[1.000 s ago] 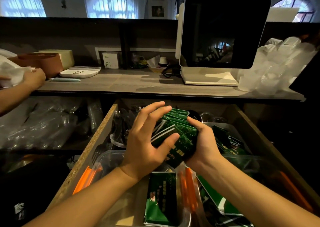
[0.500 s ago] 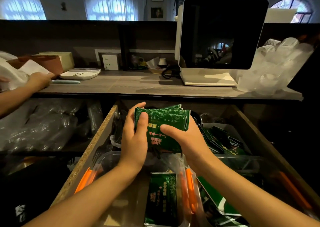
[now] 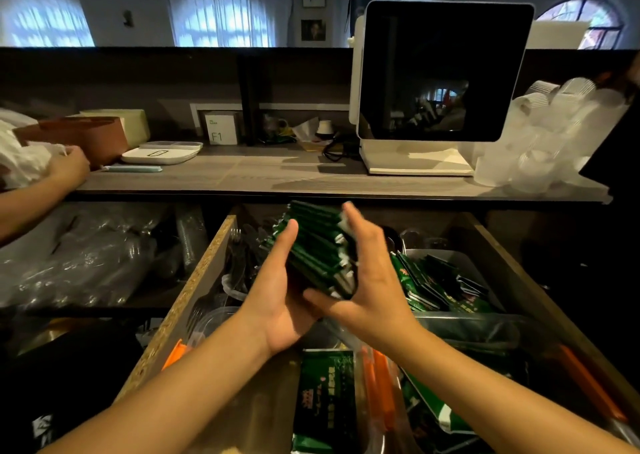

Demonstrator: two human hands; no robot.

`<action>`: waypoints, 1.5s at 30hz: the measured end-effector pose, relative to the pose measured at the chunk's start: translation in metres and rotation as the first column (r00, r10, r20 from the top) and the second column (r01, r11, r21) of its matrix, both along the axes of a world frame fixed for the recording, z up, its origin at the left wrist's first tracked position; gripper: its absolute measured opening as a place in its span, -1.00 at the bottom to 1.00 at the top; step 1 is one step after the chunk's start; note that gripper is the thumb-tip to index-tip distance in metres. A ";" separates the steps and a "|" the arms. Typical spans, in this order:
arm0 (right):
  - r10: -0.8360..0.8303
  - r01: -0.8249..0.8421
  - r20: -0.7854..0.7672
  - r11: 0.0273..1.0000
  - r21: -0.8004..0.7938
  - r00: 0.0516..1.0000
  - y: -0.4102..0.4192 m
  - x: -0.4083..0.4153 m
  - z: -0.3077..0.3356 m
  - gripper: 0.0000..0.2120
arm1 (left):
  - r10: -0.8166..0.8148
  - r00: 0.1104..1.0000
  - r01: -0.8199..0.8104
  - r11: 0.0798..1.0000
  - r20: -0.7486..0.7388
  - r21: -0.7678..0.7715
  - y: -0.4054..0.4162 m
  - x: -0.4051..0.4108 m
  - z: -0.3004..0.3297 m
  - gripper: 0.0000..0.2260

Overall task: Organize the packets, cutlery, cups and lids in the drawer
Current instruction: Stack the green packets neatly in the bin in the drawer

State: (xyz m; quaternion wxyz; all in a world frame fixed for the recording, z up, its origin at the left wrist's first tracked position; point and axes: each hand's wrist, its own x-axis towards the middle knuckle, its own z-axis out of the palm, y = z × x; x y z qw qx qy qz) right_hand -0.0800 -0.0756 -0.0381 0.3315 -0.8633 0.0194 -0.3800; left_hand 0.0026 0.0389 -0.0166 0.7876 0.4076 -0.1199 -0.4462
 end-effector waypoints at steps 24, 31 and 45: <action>0.368 -0.154 -0.150 0.677 0.719 0.918 -0.013 -0.003 0.002 -0.18 | 0.180 0.872 -0.235 0.970 0.455 0.066 -0.001 0.007 -0.007 -0.92; 0.264 -0.061 -0.297 0.832 0.552 0.917 -0.009 -0.009 0.012 -0.24 | 0.102 0.875 -0.145 0.988 0.474 0.055 0.000 0.012 -0.005 -0.42; 0.324 -0.100 -0.278 0.794 0.600 0.904 0.005 -0.003 0.011 -0.46 | 0.200 0.836 -0.250 0.968 0.511 0.029 -0.002 0.015 -0.015 -0.35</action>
